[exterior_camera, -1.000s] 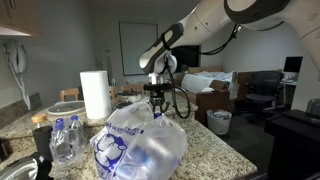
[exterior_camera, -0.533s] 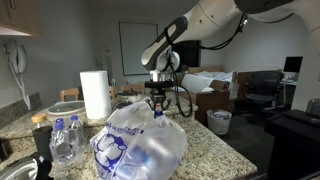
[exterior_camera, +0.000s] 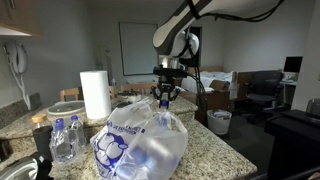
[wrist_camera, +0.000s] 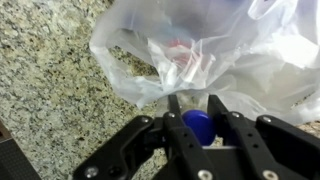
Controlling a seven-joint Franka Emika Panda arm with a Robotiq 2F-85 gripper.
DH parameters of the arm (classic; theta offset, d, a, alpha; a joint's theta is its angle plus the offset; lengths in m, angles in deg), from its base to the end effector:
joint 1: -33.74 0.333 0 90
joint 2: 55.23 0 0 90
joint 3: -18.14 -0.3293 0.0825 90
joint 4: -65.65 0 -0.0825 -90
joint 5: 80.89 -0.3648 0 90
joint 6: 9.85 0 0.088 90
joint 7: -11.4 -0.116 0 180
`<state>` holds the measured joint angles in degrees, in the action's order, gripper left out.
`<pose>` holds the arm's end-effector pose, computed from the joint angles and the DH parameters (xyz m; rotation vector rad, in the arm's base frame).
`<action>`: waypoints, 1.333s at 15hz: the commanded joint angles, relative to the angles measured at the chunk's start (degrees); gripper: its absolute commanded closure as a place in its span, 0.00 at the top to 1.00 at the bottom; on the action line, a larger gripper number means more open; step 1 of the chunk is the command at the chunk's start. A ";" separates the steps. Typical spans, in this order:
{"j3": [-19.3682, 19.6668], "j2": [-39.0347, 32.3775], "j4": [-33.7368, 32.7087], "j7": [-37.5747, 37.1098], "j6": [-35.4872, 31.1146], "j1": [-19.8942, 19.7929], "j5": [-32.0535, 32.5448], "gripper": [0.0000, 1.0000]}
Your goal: Put the empty water bottles on the counter in the plastic bag
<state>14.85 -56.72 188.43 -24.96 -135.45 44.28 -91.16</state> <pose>0.5128 0.1340 0.4095 -2.9050 0.7357 0.0631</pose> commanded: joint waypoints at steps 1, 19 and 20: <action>-0.64 12.45 8.99 2.09 -0.01 -2.25 -5.43 0.15; -3.64 -14.71 -20.83 37.02 22.34 -1.87 -8.02 0.15; -4.11 -17.30 -23.66 38.67 24.02 -1.87 -7.61 0.15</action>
<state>12.30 -65.51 174.49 8.52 -116.92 42.98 -99.78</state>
